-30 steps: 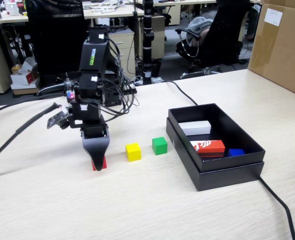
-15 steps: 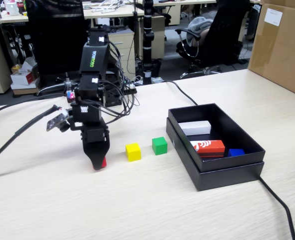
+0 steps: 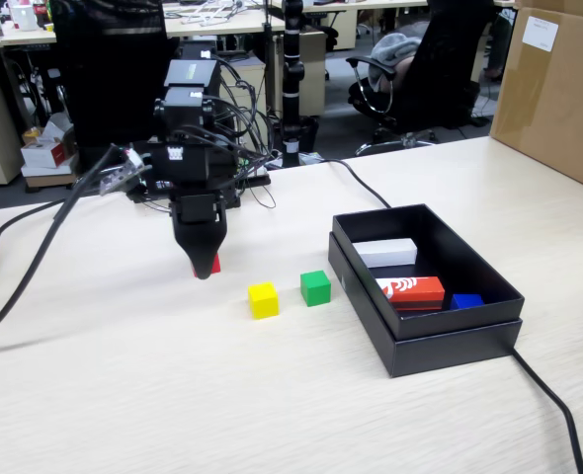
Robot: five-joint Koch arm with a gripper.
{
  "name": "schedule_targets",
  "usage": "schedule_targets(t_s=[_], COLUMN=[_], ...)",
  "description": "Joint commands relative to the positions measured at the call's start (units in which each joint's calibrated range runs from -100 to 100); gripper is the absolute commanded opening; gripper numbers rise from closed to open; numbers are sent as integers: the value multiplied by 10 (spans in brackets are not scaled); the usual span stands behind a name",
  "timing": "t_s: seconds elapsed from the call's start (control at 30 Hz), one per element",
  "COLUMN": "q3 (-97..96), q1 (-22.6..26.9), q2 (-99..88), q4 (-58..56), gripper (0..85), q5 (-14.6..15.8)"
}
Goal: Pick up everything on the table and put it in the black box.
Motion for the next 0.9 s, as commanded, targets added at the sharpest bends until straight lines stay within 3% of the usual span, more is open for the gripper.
schedule_targets(t_s=[0.0, 0.13, 0.17, 0.23, 0.33, 0.87], q3=[44, 90, 154, 225, 318, 338], q1=[38, 91, 132, 162, 188, 190], q2=[-106, -129, -102, -36, 93, 326], q4=[-4, -4, -4, -4, -4, 22], gripper=[9, 8, 8, 9, 9, 9], q5=[28, 66, 103, 129, 145, 139])
